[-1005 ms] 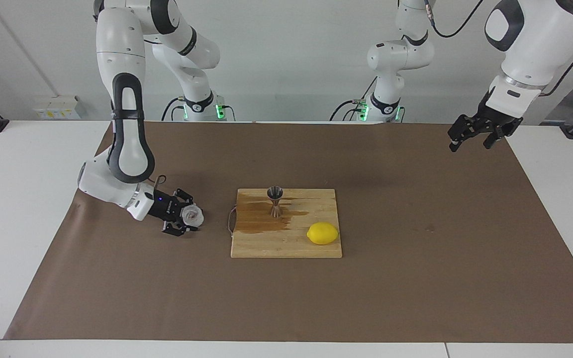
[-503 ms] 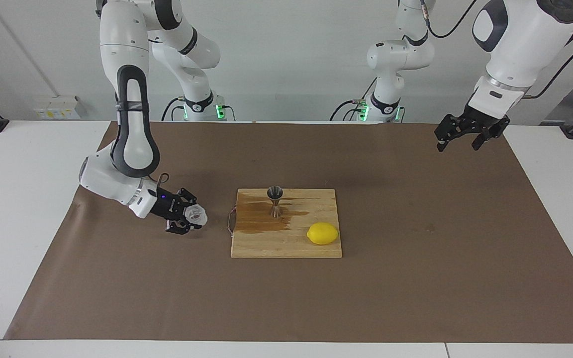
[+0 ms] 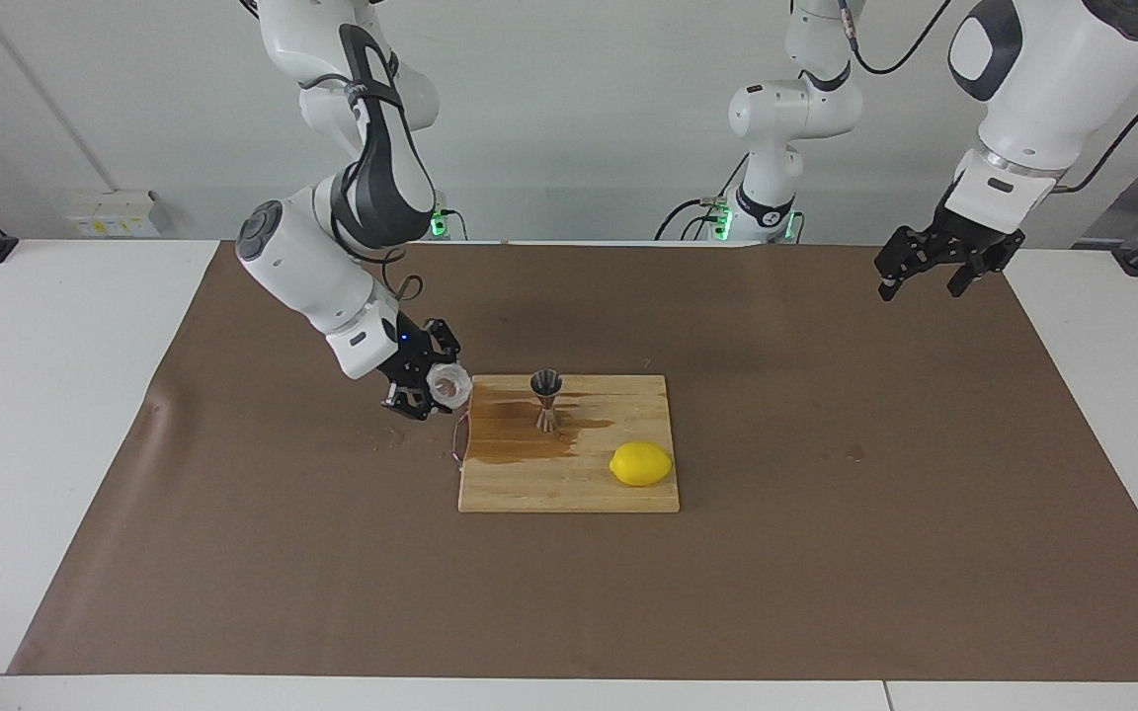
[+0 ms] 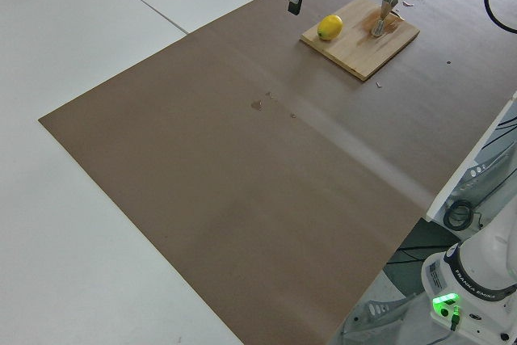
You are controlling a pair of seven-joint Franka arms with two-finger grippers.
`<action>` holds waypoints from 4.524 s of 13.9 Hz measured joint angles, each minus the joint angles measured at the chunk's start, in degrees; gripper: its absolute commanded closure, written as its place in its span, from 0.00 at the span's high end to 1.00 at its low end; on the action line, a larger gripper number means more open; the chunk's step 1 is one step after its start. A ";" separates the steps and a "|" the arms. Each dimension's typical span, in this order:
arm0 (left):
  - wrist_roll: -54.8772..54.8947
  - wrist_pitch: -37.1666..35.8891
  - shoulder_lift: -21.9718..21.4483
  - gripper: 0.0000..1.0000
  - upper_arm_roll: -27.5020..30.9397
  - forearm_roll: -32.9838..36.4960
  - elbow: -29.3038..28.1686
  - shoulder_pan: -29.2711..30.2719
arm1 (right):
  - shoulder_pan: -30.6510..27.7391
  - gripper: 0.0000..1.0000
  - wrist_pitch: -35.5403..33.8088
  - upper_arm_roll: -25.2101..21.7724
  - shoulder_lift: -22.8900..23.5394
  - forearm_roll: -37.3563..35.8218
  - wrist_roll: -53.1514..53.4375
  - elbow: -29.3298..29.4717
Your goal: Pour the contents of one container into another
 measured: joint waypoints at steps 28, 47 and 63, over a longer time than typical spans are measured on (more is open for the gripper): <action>0.07 -1.55 0.05 1.00 3.58 0.11 -0.06 -3.52 | 17.66 0.14 -0.34 0.11 -0.57 -45.89 37.29 2.66; 6.35 -1.97 0.02 1.00 4.00 0.11 -0.11 -3.14 | 18.73 0.12 -1.66 0.11 -0.61 -49.84 39.99 2.58; 6.35 -2.05 0.02 1.00 4.00 0.11 -0.11 -3.14 | 16.30 0.12 2.31 -0.01 -0.62 -39.78 33.25 2.54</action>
